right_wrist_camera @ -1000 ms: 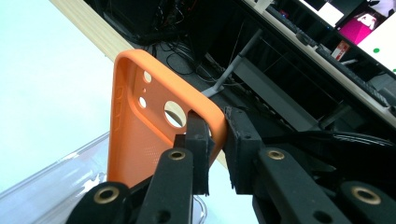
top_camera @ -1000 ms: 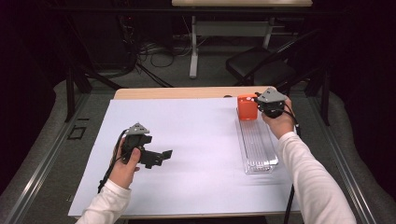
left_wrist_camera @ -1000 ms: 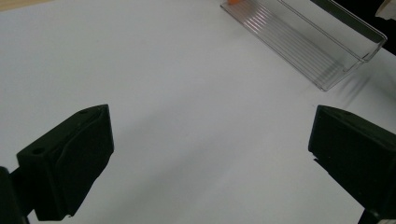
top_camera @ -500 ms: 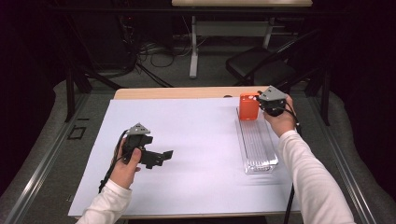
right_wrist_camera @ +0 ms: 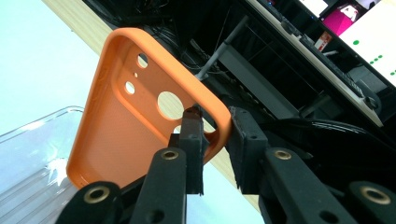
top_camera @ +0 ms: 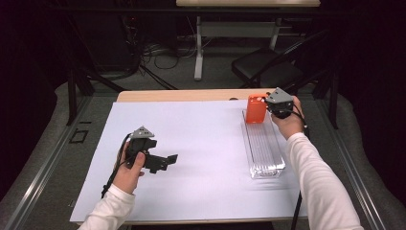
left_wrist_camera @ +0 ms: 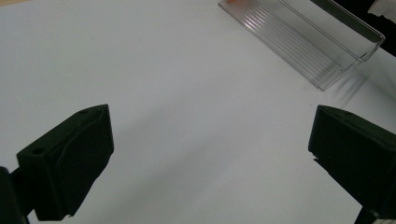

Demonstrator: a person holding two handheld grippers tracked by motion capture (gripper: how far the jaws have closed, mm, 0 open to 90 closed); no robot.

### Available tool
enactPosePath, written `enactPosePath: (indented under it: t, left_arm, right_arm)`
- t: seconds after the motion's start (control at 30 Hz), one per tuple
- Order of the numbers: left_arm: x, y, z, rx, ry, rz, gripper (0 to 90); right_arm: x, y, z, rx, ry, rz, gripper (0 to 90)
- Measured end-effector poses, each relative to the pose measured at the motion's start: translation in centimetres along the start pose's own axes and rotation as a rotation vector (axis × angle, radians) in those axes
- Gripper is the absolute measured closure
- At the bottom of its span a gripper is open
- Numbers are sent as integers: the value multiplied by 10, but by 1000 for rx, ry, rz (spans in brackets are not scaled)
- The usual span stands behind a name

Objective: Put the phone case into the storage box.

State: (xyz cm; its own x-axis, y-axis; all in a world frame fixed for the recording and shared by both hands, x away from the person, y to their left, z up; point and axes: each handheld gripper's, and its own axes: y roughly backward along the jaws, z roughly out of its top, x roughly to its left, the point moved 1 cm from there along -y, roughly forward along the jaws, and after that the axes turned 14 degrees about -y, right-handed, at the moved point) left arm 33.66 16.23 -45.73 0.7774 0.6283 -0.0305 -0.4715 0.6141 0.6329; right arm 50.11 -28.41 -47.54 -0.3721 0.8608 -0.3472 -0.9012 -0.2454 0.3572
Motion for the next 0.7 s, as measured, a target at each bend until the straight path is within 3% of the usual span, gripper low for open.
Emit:
enactPosePath:
  t: [0.37, 0.7]
  left_arm:
    - [0, 0, 0, 1, 1, -5, 4]
    - [0, 0, 0, 1, 2, -3, 4]
  right_arm:
    - [-3, -3, -1, 17, -76, -5, 715]
    - [-4, -1, 0, 23, -97, -14, 579]
